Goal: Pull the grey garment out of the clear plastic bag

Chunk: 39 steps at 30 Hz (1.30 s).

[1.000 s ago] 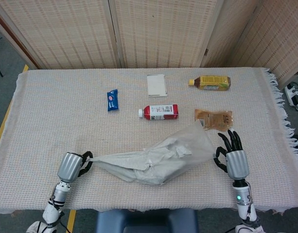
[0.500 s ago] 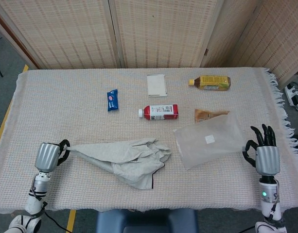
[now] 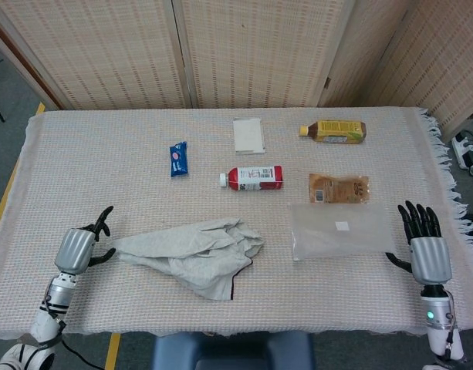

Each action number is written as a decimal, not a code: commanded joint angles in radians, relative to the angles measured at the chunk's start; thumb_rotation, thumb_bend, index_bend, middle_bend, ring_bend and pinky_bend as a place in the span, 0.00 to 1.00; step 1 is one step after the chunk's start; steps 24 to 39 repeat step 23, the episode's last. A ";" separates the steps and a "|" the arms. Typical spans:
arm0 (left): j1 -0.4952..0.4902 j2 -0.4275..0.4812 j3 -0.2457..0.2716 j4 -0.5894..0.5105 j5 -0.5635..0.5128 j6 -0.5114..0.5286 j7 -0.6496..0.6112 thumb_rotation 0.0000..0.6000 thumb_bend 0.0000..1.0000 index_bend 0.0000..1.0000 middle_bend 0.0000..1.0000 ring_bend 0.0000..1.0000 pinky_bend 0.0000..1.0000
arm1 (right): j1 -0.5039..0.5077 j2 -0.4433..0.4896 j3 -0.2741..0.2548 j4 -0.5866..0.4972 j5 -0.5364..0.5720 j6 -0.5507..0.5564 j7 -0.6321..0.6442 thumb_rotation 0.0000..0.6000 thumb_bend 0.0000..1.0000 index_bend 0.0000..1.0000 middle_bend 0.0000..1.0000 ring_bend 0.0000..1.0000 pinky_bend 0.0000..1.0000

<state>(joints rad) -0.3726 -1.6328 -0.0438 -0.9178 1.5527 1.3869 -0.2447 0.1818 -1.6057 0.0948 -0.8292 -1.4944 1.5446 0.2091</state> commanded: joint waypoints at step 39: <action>0.220 0.424 0.069 -0.507 -0.058 0.122 0.241 1.00 0.18 0.14 0.16 0.10 0.17 | -0.148 0.551 -0.054 -0.802 0.111 -0.041 -0.397 1.00 0.00 0.00 0.00 0.00 0.00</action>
